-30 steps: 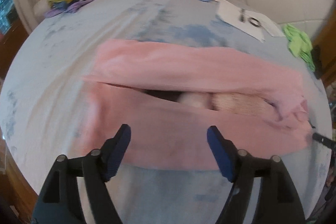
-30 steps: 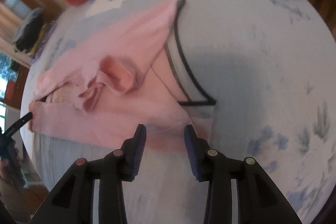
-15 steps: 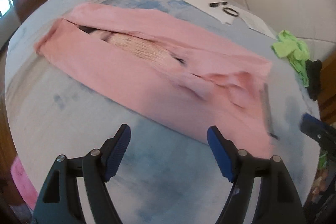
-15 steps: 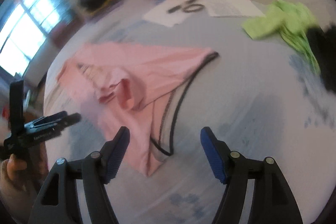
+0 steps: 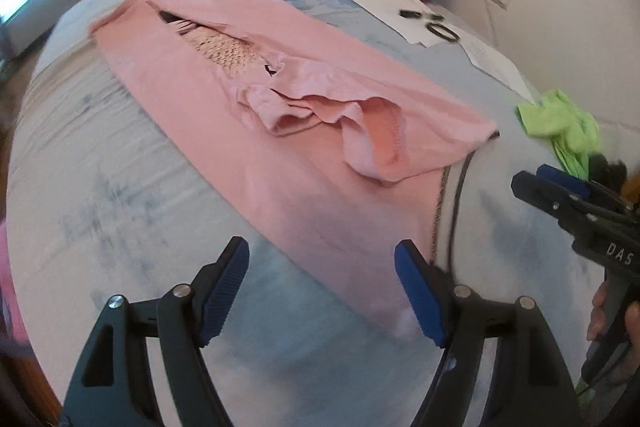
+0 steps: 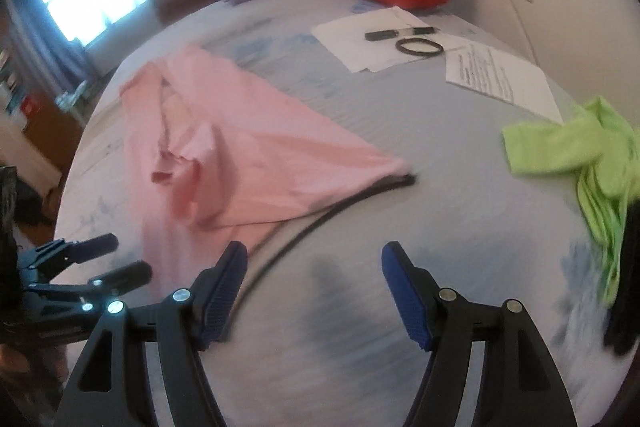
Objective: Fold clothes
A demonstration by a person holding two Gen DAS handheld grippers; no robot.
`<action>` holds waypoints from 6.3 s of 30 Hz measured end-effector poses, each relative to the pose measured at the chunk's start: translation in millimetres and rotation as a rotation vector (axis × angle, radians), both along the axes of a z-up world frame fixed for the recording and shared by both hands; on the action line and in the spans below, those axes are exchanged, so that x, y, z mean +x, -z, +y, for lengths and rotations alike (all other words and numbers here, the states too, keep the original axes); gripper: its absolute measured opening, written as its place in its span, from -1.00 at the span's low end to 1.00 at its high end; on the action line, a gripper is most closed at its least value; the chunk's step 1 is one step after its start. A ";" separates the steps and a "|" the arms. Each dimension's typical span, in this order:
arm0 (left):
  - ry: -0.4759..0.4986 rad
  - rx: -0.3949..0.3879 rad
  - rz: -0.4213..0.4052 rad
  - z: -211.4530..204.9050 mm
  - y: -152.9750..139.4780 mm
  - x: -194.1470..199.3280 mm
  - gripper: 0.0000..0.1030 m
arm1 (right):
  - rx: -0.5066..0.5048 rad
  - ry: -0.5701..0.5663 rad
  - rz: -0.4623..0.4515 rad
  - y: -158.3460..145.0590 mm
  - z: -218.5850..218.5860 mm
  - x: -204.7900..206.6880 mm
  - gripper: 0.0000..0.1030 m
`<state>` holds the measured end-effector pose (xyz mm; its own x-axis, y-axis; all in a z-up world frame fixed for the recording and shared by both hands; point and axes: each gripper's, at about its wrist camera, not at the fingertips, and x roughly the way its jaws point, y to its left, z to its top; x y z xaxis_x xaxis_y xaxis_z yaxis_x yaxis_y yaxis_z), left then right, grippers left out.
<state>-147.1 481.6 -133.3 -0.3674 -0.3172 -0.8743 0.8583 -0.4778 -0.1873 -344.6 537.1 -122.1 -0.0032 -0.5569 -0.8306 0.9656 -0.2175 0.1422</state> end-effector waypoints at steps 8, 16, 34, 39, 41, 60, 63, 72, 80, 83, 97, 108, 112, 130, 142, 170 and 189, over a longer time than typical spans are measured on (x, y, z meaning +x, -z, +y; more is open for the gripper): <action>-0.269 -0.078 -0.109 56.4 15.4 -42.4 0.46 | -0.024 -0.294 0.037 15.9 -21.1 -40.0 0.36; -0.433 -0.214 -0.169 64.8 21.0 -51.7 0.95 | -0.037 -0.432 0.039 38.9 -45.3 -64.1 0.36; -0.358 -0.207 -0.098 62.6 16.9 -60.0 0.27 | -0.108 -0.548 0.114 48.7 -61.3 -62.0 -0.09; -0.337 -0.210 -0.099 60.4 13.6 -54.8 -0.28 | -0.108 -0.605 0.152 47.6 -61.5 -47.2 -0.64; -0.342 -0.170 -0.075 55.6 9.9 -44.4 -0.75 | -0.093 -0.618 0.160 46.4 -62.0 -40.5 -0.79; -0.196 -0.247 -0.086 108.5 -129.3 36.9 -0.82 | -0.157 -0.533 -0.080 -59.1 29.6 -22.4 -0.87; -0.195 -0.232 -0.062 68.7 -139.1 51.8 -0.82 | -0.185 -0.535 -0.081 -73.5 -3.2 -4.8 -0.87; -0.195 -0.246 -0.066 -112.8 -141.9 96.9 -0.82 | -0.238 -0.530 -0.039 -102.4 -161.0 56.3 -0.88; -0.230 -0.188 -0.128 -273.3 -80.3 108.3 -0.82 | -0.147 -0.467 -0.030 -60.3 -342.4 83.3 -0.88; -0.246 -0.171 -0.126 -304.3 -58.2 107.6 -0.80 | -0.094 -0.432 -0.065 -31.7 -394.1 86.5 -0.88; -0.254 -0.163 -0.054 -255.7 -46.9 92.4 1.00 | -0.054 -0.346 -0.071 -9.9 -352.7 55.6 -0.07; -0.161 -0.093 -0.078 -167.1 0.8 74.1 0.50 | 0.041 -0.335 -0.085 29.0 -233.0 38.5 -0.07; -0.116 -0.082 -0.088 -160.7 12.4 77.0 -0.01 | 0.061 -0.356 0.001 42.5 -227.6 55.9 -0.45; 0.086 -0.140 -0.048 -171.7 -38.6 152.3 0.46 | -0.043 0.090 -0.206 -9.7 -119.1 101.5 -0.48; 0.335 -0.216 -0.007 -330.3 -28.4 112.3 0.46 | -0.091 0.362 -0.237 27.8 -170.3 148.5 -0.48; 0.734 -0.032 -0.071 -432.0 24.5 -5.8 -0.90 | -0.097 0.757 -0.364 26.7 -170.1 182.3 -0.36; 0.950 0.049 -0.002 -415.4 16.0 24.1 -0.42 | -0.111 0.956 -0.371 24.9 -171.1 220.2 -0.33</action>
<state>-123.0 66.2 -149.4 -0.4511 0.1506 -0.8796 0.1151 -0.9676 -0.2247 -124.4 366.1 -146.9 -0.2389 -0.5301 -0.8135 0.2868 -0.8390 0.4625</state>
